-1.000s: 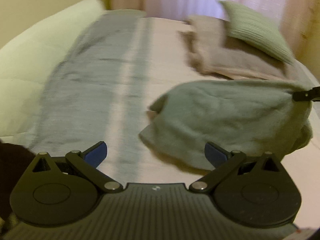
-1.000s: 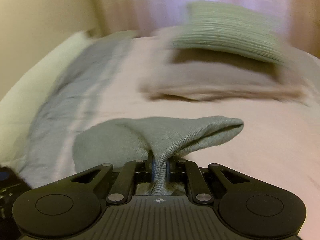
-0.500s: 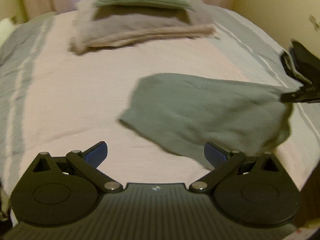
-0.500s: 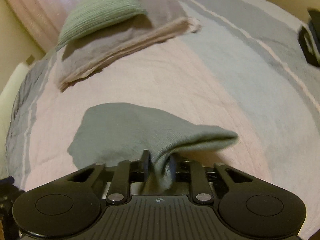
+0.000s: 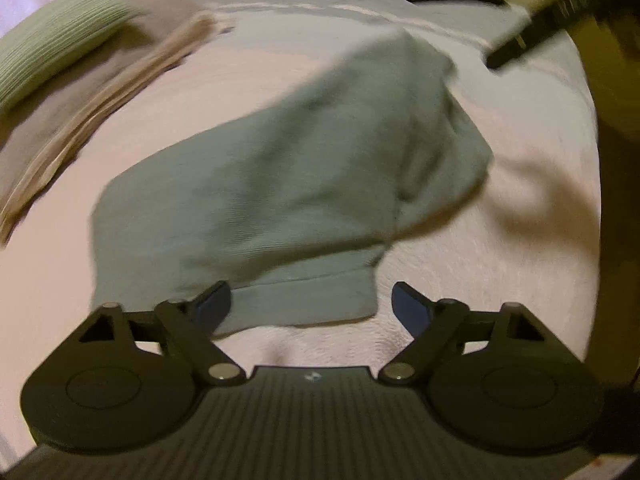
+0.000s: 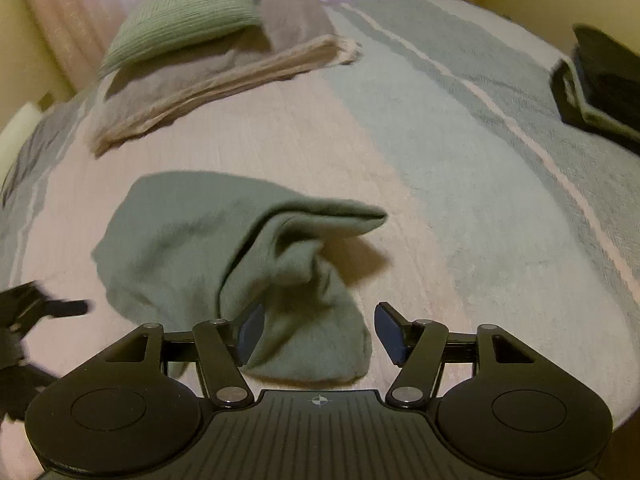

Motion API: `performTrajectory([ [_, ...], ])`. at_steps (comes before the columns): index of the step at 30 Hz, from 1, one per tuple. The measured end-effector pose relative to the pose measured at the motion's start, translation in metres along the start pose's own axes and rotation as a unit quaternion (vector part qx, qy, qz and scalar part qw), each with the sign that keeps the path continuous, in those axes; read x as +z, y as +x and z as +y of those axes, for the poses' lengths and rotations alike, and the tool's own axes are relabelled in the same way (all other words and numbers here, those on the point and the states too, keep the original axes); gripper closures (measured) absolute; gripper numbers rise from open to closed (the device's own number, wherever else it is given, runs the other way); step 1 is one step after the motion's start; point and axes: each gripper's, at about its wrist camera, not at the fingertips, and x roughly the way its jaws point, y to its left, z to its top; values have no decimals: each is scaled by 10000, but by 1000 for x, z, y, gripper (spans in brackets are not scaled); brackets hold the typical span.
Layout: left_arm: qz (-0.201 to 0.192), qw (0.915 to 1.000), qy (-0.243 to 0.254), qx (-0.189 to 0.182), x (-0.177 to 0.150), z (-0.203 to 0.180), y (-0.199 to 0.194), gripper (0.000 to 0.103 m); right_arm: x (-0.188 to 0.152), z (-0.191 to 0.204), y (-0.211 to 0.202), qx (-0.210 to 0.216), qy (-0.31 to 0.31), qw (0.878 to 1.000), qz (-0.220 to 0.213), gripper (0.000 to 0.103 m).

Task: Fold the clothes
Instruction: 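Grasp the grey-green garment edge with the right gripper and lift it, then carry the garment with the right gripper while the left gripper grasps another edge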

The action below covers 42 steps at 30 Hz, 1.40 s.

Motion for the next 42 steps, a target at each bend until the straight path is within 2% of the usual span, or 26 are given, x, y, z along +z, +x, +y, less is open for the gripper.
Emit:
performTrajectory([
  [1, 26, 9999, 164, -6, -4, -6, 11, 35, -5, 6, 2, 39, -216, 9998, -15, 44],
  [3, 73, 9989, 465, 27, -10, -18, 32, 36, -13, 20, 7, 165, -694, 9974, -56, 44],
  [5, 89, 9986, 529, 22, -18, -20, 41, 37, -20, 39, 12, 550, -1444, 9879, -94, 44],
  [7, 89, 9991, 383, 176, -29, -13, 40, 37, -27, 62, 23, 921, -2321, 9683, -96, 44],
  [9, 160, 9989, 139, 420, -42, 2, 34, 36, -37, 90, 37, 1299, -3324, 9341, -36, 44],
  [10, 206, 9983, -4, 547, -49, 11, 30, 33, -45, 106, 47, 1437, -3925, 9085, -24, 44],
  [12, 260, 9961, -313, 786, -64, 32, 19, 29, -64, 134, 65, 1450, -5029, 8520, -136, 45],
  [13, 291, 9945, -441, 909, -71, 42, 15, 29, -76, 146, 77, 1317, -5617, 8165, -221, 45],
  [15, 330, 9909, -683, 1112, -86, 63, 9, 28, -106, 164, 106, 915, -6760, 7310, -187, 45],
  [17, 328, 9876, -911, 1240, -98, 79, 5, 28, -131, 171, 128, 604, -7575, 6490, -380, 45],
  [18, 309, 9860, -1007, 1289, -103, 85, 4, 28, -138, 172, 133, 597, -7735, 6287, -542, 45],
  [19, 286, 9846, -1077, 1344, -106, 90, 3, 27, -139, 175, 138, 623, -7777, 6224, -617, 45],
  [20, 265, 9835, -1125, 1391, -110, 94, 2, 25, -141, 180, 142, 657, -7767, 6237, -582, 45],
  [21, 248, 9822, -1189, 1435, -115, 98, 1, 24, -142, 184, 144, 668, -7765, 6242, -551, 57],
  [22, 235, 9814, -1248, 1437, -118, 102, 0, 24, -140, 187, 142, 743, -7708, 6308, -490, 70],
  [23, 227, 9811, -1293, 1424, -121, 104, -3, 24, -136, 192, 139, 762, -7559, 6487, -454, 71],
  [24, 209, 9807, -1337, 1409, -123, 105, -6, 24, -125, 191, 135, 779, -7429, 6634, -444, 78],
  [26, 182, 9804, -1394, 1382, -126, 107, -13, 23, -109, 207, 115, 901, -7121, 6946, -479, 83],
  [29, 88, 9810, -1412, 1330, -127, 111, -25, 20, -77, 225, 74, 1115, -6639, 7364, -668, 84],
  [33, -138, 9850, -1181, 1250, -120, 122, -40, 17, -9, 258, 17, 1411, -5605, 8123, -780, 85],
  [34, -195, 9860, -1090, 1243, -118, 124, -42, 16, 6, 263, 7, 1468, -5401, 8249, -789, 85],
  [38, -559, 9879, -466, 1371, -100, 139, -48, 13, 64, 275, -28, 1502, -4975, 8507, -788, 85],
  [42, -819, 9873, -95, 1356, -76, 156, -27, 12, 81, 267, -47, 1500, -4630, 8710, -673, 85],
])
